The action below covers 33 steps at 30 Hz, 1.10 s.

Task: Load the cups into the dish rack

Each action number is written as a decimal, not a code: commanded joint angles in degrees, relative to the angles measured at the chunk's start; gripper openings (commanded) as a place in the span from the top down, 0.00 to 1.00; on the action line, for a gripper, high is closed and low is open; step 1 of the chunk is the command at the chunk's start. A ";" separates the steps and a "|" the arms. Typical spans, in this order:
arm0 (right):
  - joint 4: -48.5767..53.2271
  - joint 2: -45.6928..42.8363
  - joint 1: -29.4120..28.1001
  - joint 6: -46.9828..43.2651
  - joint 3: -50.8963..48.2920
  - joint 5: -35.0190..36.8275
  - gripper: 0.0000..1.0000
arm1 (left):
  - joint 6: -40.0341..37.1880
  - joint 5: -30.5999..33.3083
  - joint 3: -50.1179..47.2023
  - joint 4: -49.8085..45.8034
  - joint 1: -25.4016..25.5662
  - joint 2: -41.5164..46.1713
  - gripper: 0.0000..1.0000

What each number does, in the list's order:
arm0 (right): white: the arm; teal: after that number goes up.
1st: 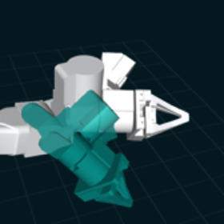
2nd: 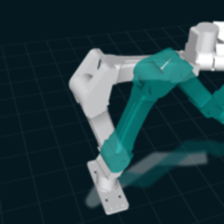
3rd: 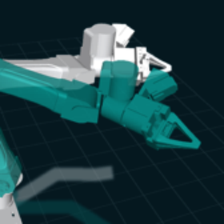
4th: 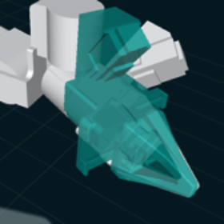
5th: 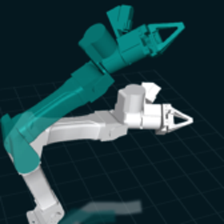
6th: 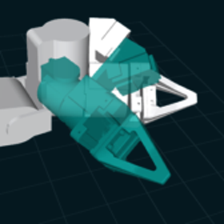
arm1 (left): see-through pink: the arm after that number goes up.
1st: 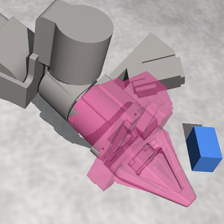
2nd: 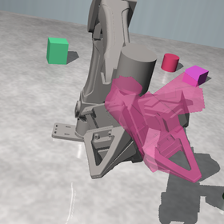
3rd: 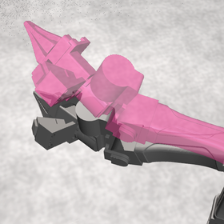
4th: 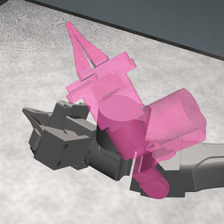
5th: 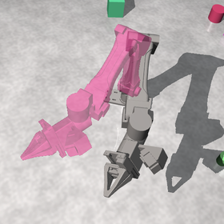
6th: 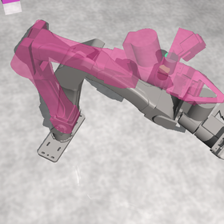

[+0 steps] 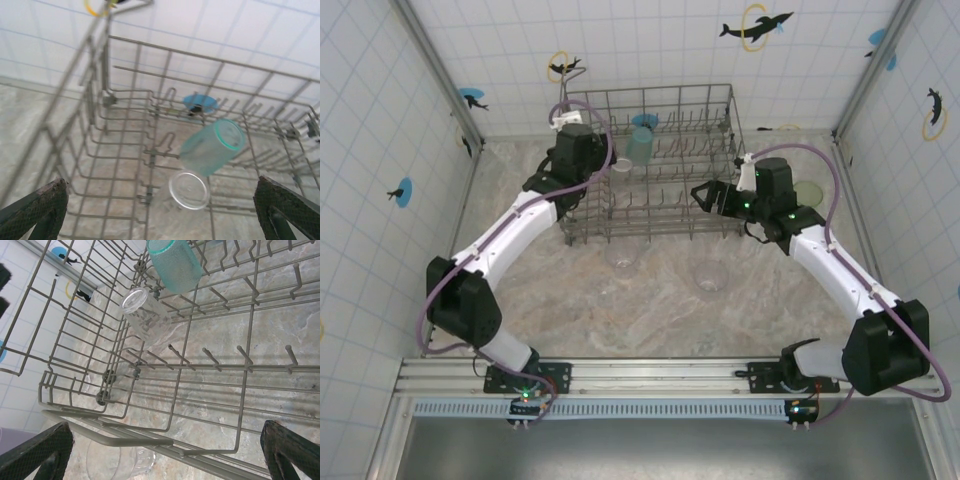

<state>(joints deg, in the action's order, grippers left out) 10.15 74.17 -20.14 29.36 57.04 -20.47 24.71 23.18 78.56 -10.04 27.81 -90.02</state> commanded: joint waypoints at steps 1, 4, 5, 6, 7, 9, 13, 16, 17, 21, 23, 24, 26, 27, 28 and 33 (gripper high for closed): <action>0.52 -2.17 -0.01 -0.17 -0.69 0.07 0.00 | 6.04 9.64 -2.73 -2.32 0.35 3.75 0.02; 0.69 -2.36 0.01 -0.44 -0.75 0.16 0.00 | 9.57 14.06 -5.66 -3.25 0.40 6.69 0.02; 0.70 -2.40 0.08 -0.49 -0.85 -0.03 0.00 | 10.96 15.76 -6.14 -4.26 0.38 7.41 0.02; 0.83 -2.37 0.10 -0.54 -0.73 -0.23 0.00 | 11.79 16.70 -6.52 -4.98 0.42 8.01 0.02; 0.98 -2.31 0.10 -0.61 -0.74 -0.34 0.00 | 12.40 17.34 -6.91 -5.51 0.40 8.71 0.03; 1.12 -2.45 0.08 -0.79 -0.87 -0.45 0.00 | 13.46 17.86 -7.56 -6.20 0.44 9.88 0.02; 1.55 -2.58 0.10 -1.21 -1.26 -0.13 0.00 | 15.20 18.59 -7.98 -9.05 0.34 12.15 0.02; 1.19 -2.89 0.10 -1.24 -2.24 0.12 0.00 | 16.67 21.55 -8.15 -12.96 0.40 13.19 0.02; 0.82 -2.91 0.10 -1.11 -2.67 0.12 0.00 | 16.69 23.04 -8.16 -14.62 0.33 13.20 0.02; -0.19 -2.24 -0.11 -0.80 -3.14 -1.04 0.00 | 17.93 26.39 -7.09 -22.29 0.38 12.40 0.02; -0.24 -1.91 -0.16 -0.79 -2.77 -2.76 0.00 | 19.03 26.56 -8.04 -24.00 0.33 13.42 0.02; -0.16 -1.84 -0.23 -0.80 -2.77 -2.96 0.00 | 19.57 26.77 -8.68 -24.26 0.34 14.13 0.02; -0.40 -1.89 -0.39 -0.83 -2.63 -2.96 0.00 | 20.75 28.21 -10.45 -24.78 0.36 16.17 0.02; -0.41 -1.92 -0.36 -0.80 -2.66 -2.97 0.00 | 21.05 28.94 -11.43 -24.70 0.34 17.15 0.02; -0.37 -1.98 -0.42 -0.80 -2.64 -3.08 0.00 | 21.40 29.49 -12.51 -24.48 0.27 18.35 0.02; -0.31 -2.43 -0.86 -0.80 -3.31 -2.98 0.00 | 23.93 30.48 -18.05 -23.22 -0.65 25.09 0.02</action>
<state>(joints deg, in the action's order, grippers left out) 10.52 72.69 -20.40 28.91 54.33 -22.59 45.84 50.54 62.81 -32.08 27.66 -68.58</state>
